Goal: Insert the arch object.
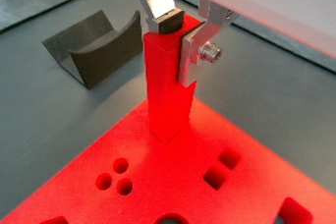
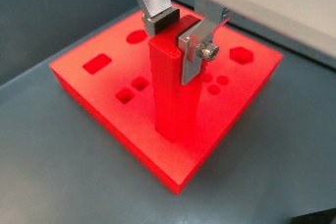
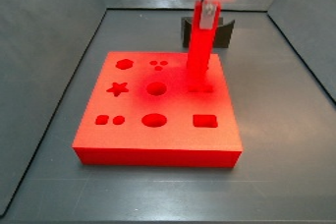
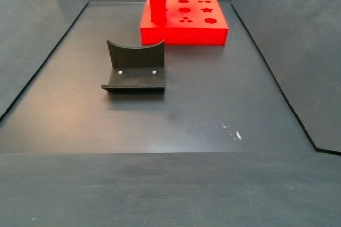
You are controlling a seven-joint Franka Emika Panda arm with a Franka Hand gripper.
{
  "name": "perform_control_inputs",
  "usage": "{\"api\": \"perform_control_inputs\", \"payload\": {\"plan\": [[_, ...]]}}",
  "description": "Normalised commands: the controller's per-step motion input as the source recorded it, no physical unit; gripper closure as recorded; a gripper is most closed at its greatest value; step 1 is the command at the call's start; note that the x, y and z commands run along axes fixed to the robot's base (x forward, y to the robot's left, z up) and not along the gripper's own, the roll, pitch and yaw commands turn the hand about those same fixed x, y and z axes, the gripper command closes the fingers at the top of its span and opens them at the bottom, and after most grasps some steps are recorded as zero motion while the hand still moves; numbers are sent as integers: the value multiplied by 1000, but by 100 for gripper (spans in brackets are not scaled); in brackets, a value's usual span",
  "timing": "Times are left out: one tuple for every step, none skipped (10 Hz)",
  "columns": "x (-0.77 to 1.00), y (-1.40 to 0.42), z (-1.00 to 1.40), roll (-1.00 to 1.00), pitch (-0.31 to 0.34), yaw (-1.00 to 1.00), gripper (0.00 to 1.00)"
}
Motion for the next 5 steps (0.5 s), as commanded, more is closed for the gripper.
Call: {"api": "perform_control_inputs", "payload": {"plan": [[0,-9,-834,143,-156,0,100],[0,-34,-814,177,-137,0,100],[0,-49,-763,183,-113,0,100],[3,-17,-294,63,-29,0,100],[0,0,0,0,0,0,100]]}}
